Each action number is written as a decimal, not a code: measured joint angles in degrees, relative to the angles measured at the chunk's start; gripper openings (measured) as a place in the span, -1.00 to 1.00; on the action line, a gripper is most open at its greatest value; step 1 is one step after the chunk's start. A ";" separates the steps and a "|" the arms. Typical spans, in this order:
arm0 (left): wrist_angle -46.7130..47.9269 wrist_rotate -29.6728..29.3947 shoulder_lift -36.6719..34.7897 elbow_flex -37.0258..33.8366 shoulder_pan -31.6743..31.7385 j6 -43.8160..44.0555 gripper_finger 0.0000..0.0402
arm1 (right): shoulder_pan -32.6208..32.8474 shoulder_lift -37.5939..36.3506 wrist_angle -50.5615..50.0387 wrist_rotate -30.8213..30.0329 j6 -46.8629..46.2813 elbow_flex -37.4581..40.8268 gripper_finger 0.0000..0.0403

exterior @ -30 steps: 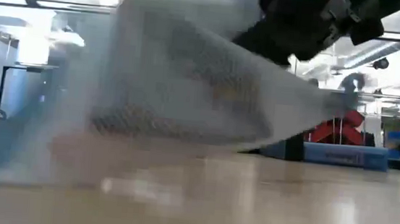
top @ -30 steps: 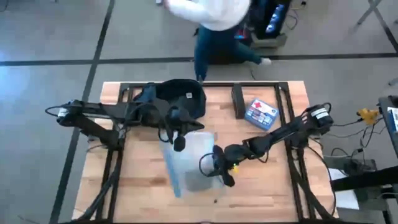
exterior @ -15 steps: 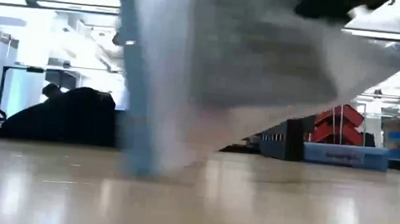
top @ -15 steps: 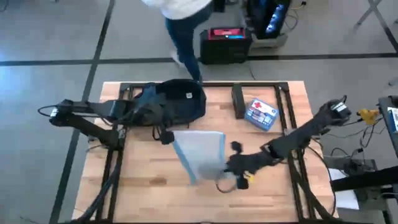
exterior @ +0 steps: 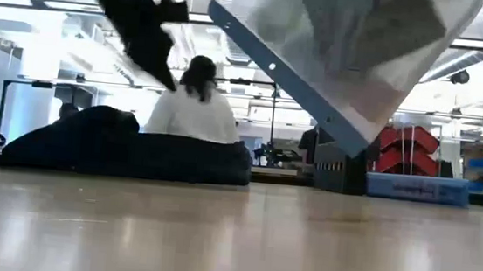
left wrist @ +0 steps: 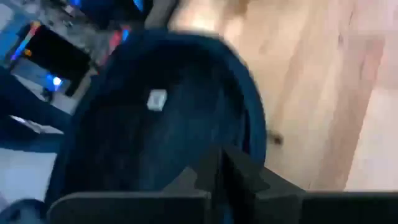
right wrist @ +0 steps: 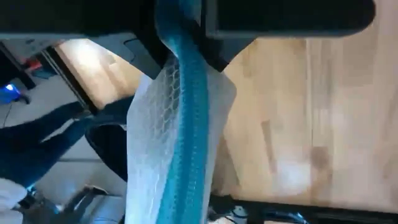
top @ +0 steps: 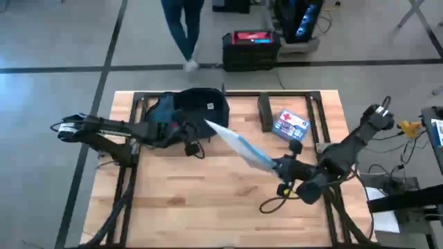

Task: Unpack backpack
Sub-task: Put the zip bag into the dark blue backpack

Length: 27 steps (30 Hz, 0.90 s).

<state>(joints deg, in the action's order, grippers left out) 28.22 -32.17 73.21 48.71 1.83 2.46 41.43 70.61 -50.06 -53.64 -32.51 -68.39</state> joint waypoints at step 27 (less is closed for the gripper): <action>-29.32 19.67 17.95 -8.59 3.76 0.30 -0.63 | -0.63 -0.76 -5.84 -0.43 -0.68 -2.69 -0.82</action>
<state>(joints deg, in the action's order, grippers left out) -1.10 -12.50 91.16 40.12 5.58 2.75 40.80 69.85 -55.90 -54.06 -33.19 -71.08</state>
